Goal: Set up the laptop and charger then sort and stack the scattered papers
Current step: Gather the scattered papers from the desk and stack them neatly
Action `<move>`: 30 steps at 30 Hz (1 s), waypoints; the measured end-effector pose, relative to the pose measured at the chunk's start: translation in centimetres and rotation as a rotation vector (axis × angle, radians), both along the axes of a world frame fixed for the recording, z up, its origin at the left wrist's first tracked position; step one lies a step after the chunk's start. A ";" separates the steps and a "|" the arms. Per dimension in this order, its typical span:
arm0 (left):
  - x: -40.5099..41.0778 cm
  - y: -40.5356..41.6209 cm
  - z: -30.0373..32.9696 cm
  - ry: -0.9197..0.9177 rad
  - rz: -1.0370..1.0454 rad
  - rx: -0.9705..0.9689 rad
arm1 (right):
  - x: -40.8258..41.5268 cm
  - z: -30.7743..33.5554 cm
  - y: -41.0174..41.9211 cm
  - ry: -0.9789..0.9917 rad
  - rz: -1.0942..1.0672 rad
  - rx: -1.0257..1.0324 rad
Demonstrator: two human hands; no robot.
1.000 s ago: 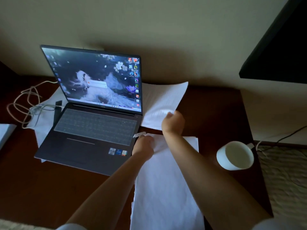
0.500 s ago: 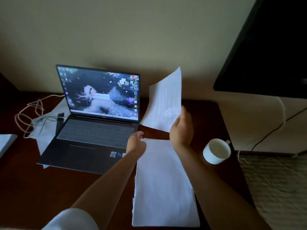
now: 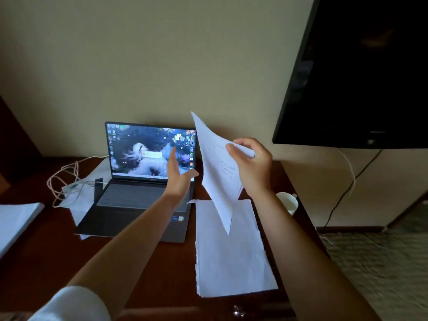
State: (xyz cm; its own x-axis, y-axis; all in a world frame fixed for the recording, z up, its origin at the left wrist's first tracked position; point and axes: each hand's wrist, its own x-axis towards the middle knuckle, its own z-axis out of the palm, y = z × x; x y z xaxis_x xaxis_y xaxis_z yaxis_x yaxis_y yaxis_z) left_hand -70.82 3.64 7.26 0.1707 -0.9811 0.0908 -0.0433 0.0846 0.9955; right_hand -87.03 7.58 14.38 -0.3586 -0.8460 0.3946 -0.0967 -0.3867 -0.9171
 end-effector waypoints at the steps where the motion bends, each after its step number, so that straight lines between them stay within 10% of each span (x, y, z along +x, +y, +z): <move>1: 0.1 0.7 0.1 0.054 -0.041 0.020 | -0.2 0.7 0.6 -0.004 0.046 -0.004; 17: -1.5 5.4 -7.2 0.185 -0.327 0.443 | -3.0 -2.8 0.7 -0.045 0.397 0.366; 30: -1.1 4.8 -11.5 0.300 -0.236 0.767 | -6.8 -12.0 -5.7 -0.127 -0.096 0.544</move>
